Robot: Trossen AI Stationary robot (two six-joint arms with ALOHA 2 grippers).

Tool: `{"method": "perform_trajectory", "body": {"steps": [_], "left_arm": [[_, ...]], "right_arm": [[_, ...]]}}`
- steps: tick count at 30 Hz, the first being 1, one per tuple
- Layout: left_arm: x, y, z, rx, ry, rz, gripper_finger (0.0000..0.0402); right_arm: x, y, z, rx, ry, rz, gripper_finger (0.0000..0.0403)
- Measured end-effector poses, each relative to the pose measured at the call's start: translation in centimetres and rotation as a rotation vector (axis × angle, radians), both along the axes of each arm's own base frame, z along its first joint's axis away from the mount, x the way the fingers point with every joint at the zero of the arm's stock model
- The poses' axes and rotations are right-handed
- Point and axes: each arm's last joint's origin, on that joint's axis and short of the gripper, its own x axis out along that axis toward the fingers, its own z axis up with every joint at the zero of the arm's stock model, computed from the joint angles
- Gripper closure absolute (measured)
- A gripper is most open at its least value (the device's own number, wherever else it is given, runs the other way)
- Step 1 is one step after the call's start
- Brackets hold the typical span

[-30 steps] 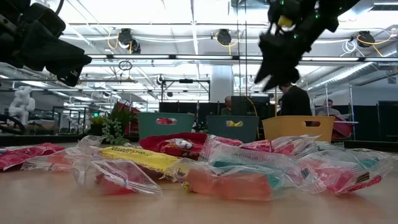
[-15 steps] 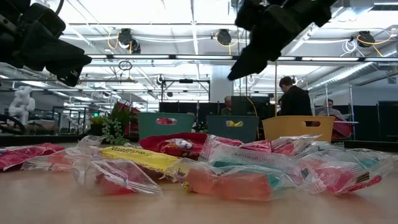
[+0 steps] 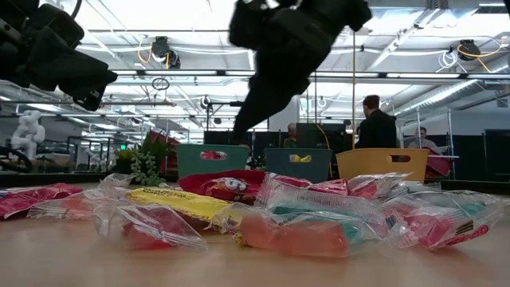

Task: Sort candy
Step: Put the red candy into the green bin

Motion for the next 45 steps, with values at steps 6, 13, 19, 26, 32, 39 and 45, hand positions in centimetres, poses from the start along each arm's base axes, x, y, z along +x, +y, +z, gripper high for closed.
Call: {"method": "perform_trajectory", "body": {"steps": [6, 13, 19, 26, 32, 39, 45], "left_arm": [[0.0, 0.0, 0.0, 0.000, 0.000, 0.000, 0.0294], [0.0, 0.0, 0.0, 0.001, 0.003, 0.000, 0.0294], [0.0, 0.0, -0.1, 0.001, 0.004, 0.000, 0.0294], [0.0, 0.0, -0.1, 0.008, 0.003, -0.001, 0.0294], [0.0, 0.0, -0.1, 0.008, 0.003, -0.001, 0.0294], [0.0, 0.0, -0.1, 0.003, 0.004, 0.000, 0.0294], [0.0, 0.0, -0.1, 0.003, 0.004, 0.000, 0.0294]], "right_arm": [[2.4, 1.6, -1.6, 0.026, 0.092, -0.029, 0.0211], [2.8, 2.7, -4.2, 0.088, 0.199, -0.086, 0.0223], [2.3, 2.7, -5.2, 0.097, 0.282, -0.192, 0.0307], [1.9, 2.5, -2.5, 0.160, 0.237, -0.266, 0.0393], [1.2, 1.5, 1.2, 0.195, 0.152, -0.291, 0.0402], [0.5, 0.3, 3.1, 0.169, 0.134, -0.314, 0.0403], [-0.6, 0.4, 2.5, -0.047, 0.197, -0.301, 0.0403]]}}
